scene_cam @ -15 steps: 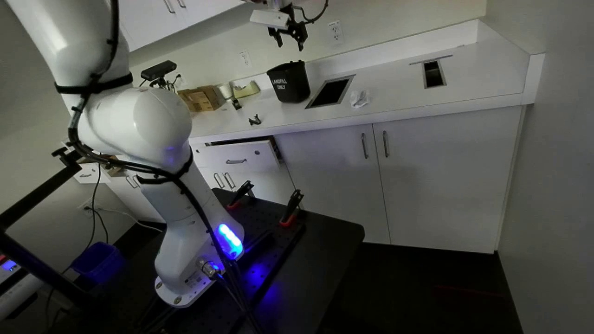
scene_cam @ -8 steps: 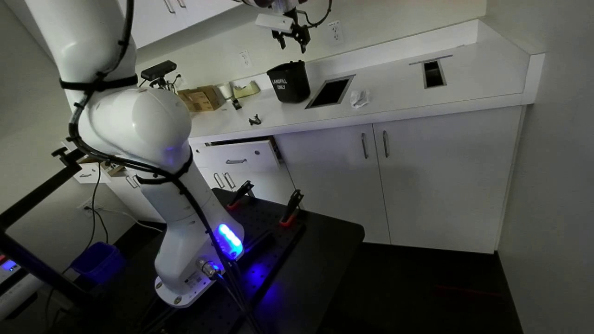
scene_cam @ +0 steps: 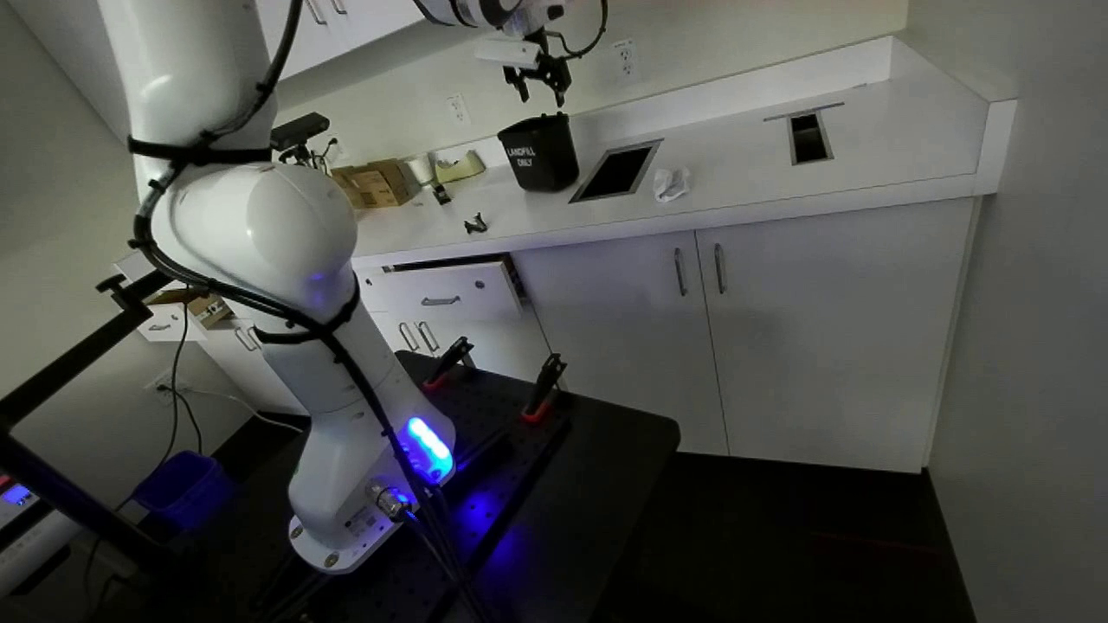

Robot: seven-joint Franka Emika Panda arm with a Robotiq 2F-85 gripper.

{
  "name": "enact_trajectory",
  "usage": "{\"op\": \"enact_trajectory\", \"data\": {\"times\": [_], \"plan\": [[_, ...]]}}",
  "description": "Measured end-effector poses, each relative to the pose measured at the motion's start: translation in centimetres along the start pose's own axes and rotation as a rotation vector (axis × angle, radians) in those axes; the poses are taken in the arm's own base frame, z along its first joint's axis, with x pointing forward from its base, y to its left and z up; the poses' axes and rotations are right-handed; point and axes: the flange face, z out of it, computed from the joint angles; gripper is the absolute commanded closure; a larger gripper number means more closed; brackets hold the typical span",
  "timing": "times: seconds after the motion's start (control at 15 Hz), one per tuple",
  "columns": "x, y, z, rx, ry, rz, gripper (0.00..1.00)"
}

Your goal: Move the bin to the right on the counter

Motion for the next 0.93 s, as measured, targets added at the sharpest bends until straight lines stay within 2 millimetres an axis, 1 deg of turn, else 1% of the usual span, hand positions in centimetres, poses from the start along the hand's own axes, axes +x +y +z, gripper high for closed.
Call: {"op": "enact_trajectory", "data": {"times": [0.2, 0.33, 0.67, 0.73, 0.8, 0.87, 0.93], "plan": [[1.4, -1.5, 2.8, -0.025, -0.034, 0.001, 0.0], [2.1, -2.0, 4.4, -0.04, -0.058, 0.002, 0.0], [3.3, -2.2, 7.6, -0.073, -0.099, 0.011, 0.0], [3.4, -2.1, 8.1, -0.076, -0.107, 0.01, 0.25], [3.5, -2.0, 8.6, -0.08, -0.115, 0.007, 0.27], [3.6, -1.9, 8.9, -0.085, -0.119, 0.003, 0.34], [3.8, -1.9, 9.2, -0.088, -0.118, -0.001, 0.44]]}}
